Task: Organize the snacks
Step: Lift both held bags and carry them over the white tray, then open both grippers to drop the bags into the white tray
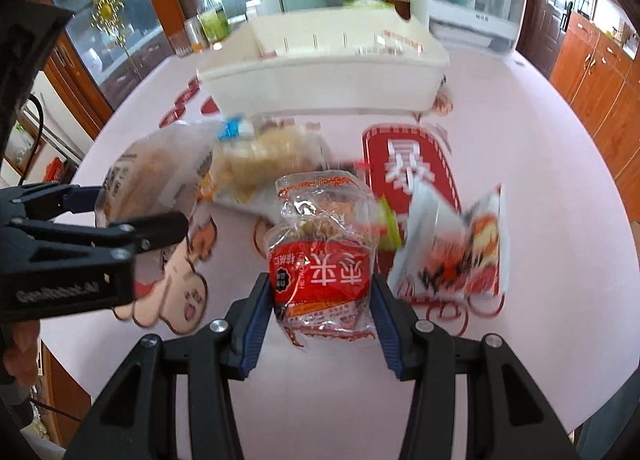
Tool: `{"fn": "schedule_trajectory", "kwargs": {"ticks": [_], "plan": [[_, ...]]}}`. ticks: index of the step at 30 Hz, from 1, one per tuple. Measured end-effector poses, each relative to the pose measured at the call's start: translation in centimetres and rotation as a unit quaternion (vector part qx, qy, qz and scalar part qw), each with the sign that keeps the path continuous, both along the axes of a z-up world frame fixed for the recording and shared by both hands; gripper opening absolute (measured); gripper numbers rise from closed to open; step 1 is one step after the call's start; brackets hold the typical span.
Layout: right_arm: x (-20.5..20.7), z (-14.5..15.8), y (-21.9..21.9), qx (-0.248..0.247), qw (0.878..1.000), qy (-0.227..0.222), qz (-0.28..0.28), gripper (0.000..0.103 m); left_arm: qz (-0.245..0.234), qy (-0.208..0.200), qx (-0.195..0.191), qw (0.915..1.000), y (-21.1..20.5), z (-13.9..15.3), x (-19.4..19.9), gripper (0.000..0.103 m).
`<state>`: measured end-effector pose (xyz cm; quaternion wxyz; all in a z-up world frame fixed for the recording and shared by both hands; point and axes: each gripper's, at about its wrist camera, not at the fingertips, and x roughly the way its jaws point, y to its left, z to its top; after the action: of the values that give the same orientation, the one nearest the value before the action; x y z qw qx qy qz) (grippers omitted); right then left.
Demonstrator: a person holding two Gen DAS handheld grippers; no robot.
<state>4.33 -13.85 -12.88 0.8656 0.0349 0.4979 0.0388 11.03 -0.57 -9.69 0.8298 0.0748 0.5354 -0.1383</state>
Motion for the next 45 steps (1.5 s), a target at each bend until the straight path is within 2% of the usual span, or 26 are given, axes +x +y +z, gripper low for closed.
{"fn": "schedule_trajectory", "kwargs": {"ticks": [4, 7, 13, 17, 23, 26, 31, 38, 45], "plan": [[1.2, 2.1, -0.1, -0.001, 1.000, -0.026, 0.003, 0.049, -0.004, -0.042, -0.007, 0.9991, 0.3, 4.0, 1.9, 0.076], [3.4, 5.6, -0.6, -0.001, 0.998, -0.066, 0.001, 0.049, -0.005, -0.068, -0.015, 0.9976, 0.1, 6.5, 3.4, 0.076], [7.4, 10.2, -2.5, 0.011, 0.994, -0.106, -0.010, 0.049, -0.002, -0.115, -0.027, 0.9930, 0.1, 11.2, 7.7, 0.077], [10.4, 13.1, -3.9, 0.007, 0.991, -0.132, -0.018, 0.049, -0.008, -0.135, -0.029, 0.9904, -0.4, 13.4, 10.5, 0.077], [15.6, 15.7, -5.6, 0.013, 0.989, -0.144, -0.041, 0.049, -0.012, -0.164, -0.035, 0.9857, -1.5, 15.2, 15.4, 0.078], [18.1, 15.7, -6.5, 0.017, 0.988, -0.142, -0.060, 0.049, -0.002, -0.161, -0.043, 0.9861, -1.6, 14.5, 17.7, 0.078], [22.0, 13.5, -7.3, 0.022, 0.990, -0.114, -0.081, 0.049, 0.008, -0.131, -0.047, 0.9902, -1.8, 10.9, 20.3, 0.078], [25.0, 9.5, -6.6, 0.009, 0.994, -0.073, -0.078, 0.050, 0.014, -0.091, -0.049, 0.9946, -1.8, 6.2, 22.5, 0.078], [26.9, 6.8, -5.9, 0.008, 0.996, -0.043, -0.075, 0.052, 0.017, -0.073, -0.048, 0.9960, -1.8, 4.1, 23.7, 0.084]]}}
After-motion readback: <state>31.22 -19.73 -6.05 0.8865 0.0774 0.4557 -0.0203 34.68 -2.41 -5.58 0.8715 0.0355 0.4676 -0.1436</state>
